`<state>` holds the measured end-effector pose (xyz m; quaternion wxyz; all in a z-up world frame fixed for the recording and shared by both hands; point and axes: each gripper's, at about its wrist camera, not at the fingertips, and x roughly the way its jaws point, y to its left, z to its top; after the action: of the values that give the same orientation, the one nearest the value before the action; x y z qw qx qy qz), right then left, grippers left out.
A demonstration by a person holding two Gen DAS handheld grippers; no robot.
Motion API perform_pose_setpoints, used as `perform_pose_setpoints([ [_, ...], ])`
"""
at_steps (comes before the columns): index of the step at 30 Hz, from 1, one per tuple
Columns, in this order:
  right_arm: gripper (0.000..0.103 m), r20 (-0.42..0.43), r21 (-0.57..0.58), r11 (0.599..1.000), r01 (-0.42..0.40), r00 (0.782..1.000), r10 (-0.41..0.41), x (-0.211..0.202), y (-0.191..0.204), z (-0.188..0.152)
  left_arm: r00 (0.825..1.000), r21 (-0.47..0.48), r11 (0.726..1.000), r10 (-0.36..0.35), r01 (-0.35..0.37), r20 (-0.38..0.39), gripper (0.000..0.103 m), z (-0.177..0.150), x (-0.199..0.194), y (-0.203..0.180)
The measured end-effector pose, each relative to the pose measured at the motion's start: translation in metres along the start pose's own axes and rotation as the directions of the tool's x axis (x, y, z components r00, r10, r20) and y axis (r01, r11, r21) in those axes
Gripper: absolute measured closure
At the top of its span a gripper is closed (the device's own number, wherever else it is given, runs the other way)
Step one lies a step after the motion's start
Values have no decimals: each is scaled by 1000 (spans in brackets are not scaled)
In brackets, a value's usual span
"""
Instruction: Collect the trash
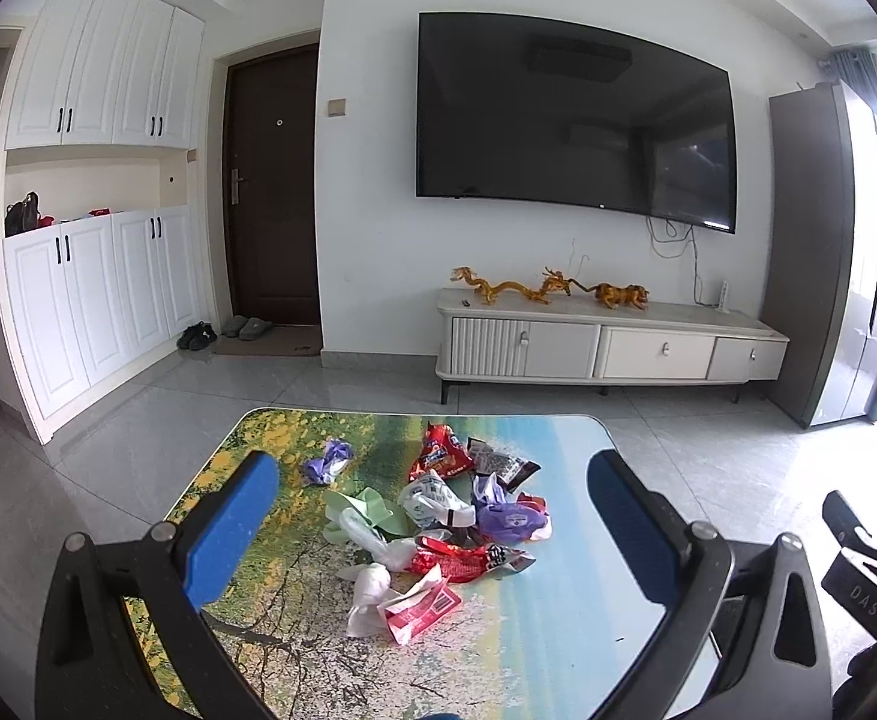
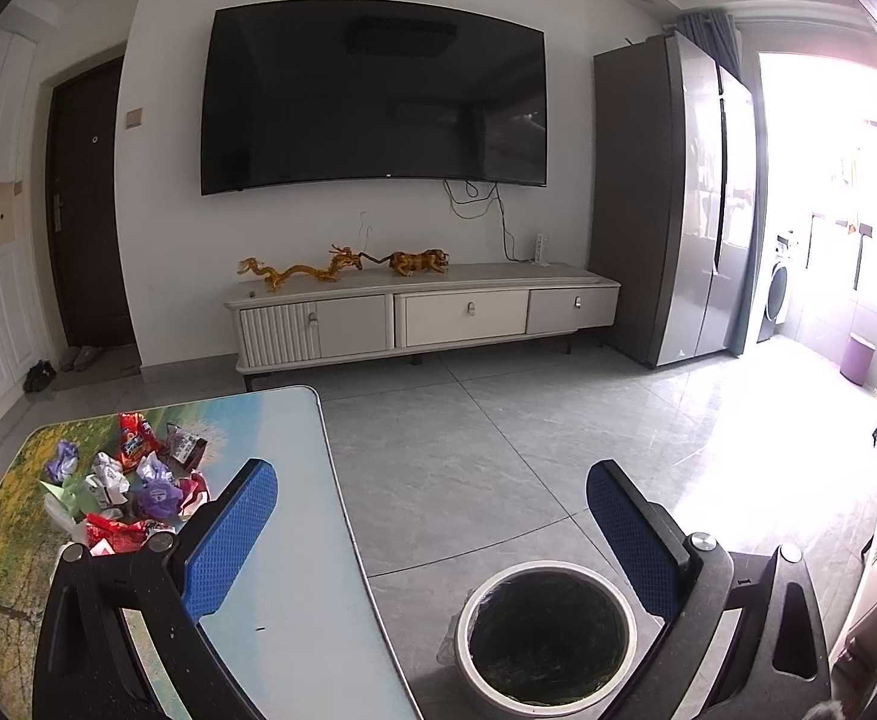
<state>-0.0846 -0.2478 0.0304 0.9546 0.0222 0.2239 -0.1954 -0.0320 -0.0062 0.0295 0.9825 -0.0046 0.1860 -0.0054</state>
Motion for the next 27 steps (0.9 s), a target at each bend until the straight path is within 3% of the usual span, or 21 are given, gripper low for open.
perform_pose_setpoints([
  [16,0,17,16,999,35,999,-35,11,-6,-1,999,42,999,-29,30,-24,0,-2,17,-8],
  [27,0,-1,82,996,41,999,-41,31,-21,-9,995,55,994,-95,96,-25,0,-5,29,-21],
])
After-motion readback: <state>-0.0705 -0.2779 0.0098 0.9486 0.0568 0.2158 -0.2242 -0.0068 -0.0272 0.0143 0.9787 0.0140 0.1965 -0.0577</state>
